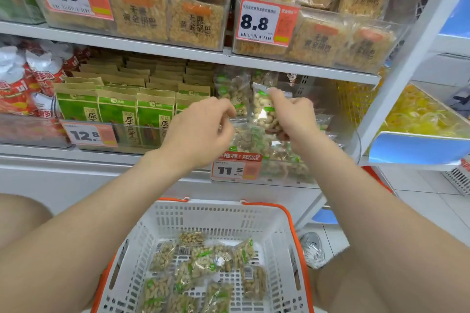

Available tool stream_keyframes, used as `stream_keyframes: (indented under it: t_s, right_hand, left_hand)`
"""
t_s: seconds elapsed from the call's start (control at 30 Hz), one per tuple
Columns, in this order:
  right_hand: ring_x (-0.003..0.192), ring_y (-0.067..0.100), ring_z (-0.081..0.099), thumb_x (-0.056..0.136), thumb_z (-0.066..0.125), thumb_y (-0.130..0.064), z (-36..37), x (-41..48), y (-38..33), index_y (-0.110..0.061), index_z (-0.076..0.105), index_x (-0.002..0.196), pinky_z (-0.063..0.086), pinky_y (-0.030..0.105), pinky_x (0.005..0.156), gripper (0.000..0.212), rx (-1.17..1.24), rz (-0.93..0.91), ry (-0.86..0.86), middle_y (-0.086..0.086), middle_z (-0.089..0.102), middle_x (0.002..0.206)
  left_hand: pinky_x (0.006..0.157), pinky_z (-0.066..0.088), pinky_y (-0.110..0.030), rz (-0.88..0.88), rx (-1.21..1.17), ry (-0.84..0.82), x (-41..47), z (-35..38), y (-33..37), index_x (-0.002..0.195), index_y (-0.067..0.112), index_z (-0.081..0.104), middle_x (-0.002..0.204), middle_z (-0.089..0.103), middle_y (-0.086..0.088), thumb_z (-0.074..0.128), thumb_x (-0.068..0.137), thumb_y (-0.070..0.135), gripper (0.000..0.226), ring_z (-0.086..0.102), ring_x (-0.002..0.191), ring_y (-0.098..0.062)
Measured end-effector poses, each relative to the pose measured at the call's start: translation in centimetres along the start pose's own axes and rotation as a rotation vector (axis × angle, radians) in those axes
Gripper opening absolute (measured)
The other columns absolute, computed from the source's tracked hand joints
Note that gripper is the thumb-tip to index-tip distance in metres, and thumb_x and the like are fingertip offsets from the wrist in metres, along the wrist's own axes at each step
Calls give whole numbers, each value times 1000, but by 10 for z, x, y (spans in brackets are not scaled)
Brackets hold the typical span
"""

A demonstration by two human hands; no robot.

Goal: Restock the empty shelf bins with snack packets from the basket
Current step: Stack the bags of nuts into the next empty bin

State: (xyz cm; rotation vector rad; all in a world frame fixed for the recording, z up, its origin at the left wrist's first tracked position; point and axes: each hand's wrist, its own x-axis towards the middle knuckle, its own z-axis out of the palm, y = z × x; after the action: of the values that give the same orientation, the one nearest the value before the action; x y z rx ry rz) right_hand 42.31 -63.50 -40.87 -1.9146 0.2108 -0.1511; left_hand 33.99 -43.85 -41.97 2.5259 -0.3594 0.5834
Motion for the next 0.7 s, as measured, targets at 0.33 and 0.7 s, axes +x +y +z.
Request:
stream_keyframes:
  t_s: [0.33,0.7]
  right_hand:
    - [68,20,44,92,56,-9,9,89,13,-7,49,98,37,30,57,10,-144,-129,71,3,45,82]
    - [107,19,59,102,53,-19,43,139,16,-13,59,126,35,16,59,25,-351,-91,32,2,65,117]
  left_hand:
    - [101,42,-47,236,460,-223,29,47,5,119,23,64,120,62,1,31,106,54,47,53,115,-23]
    - [79,34,-40,215,482,-235,35,58,12,110,22,59,107,67,0,33,106,56,43,63,99,-27]
